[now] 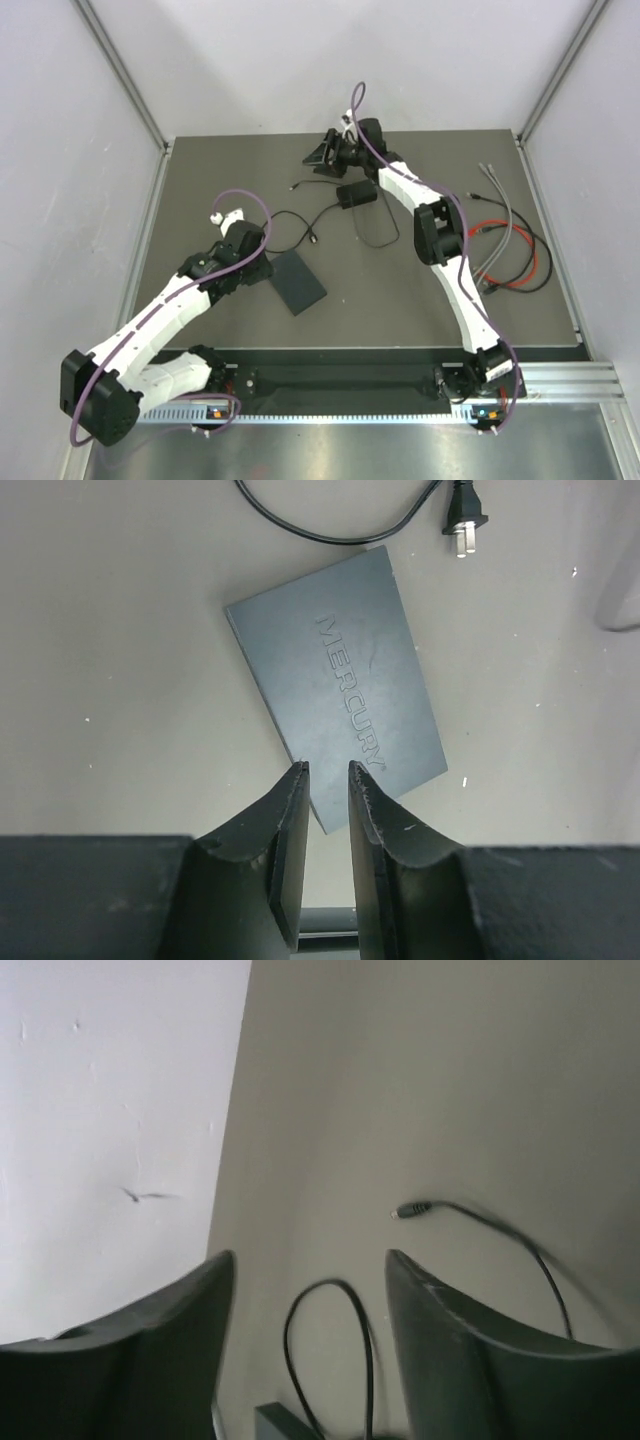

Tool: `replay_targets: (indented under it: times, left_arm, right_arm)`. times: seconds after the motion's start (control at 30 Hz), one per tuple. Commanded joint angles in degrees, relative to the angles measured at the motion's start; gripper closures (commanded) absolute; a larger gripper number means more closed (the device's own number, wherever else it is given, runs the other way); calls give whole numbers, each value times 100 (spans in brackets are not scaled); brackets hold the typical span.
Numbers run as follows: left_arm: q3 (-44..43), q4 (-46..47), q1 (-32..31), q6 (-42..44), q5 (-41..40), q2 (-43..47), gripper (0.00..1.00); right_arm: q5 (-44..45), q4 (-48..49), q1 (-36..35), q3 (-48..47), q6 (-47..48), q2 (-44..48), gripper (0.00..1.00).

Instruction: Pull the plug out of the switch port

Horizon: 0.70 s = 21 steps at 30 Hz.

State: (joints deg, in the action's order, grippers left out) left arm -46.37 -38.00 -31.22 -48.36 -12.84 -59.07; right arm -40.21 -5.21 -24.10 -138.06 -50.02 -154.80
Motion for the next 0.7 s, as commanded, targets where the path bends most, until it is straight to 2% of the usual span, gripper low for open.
replay_targets:
  times: [0.0,0.03,0.1,0.27,0.33,0.43,0.57,0.67]
  left_arm:
    - [-153,73,-7,-60,63,115,72]
    - [-188,65,-7,-25,54,89,72]
    - [-249,65,-7,10,71,36,72]
    - [-215,117,-7,20,150,36,72]
    - [-145,187,-7,20,220,115,72]
    - [-30,240,-7,2,282,229,72]
    - [49,188,-15,28,273,317,72]
    - [49,170,-15,37,300,352,72]
  right_arm:
    - [-102,56,54,558,297,615,32]
    - [-101,12,72,848,456,853,28]
    - [-49,-180,151,1657,938,1600,28]
    - [873,-1156,169,3387,2082,3251,40]
    - [1478,-1332,73,4046,2531,3857,42]
    - [2717,-1543,-208,4506,3225,4439,38]
    - [3466,-2123,-534,4753,3762,4520,35]
    - [3993,-2186,-736,4806,3842,4398,35]
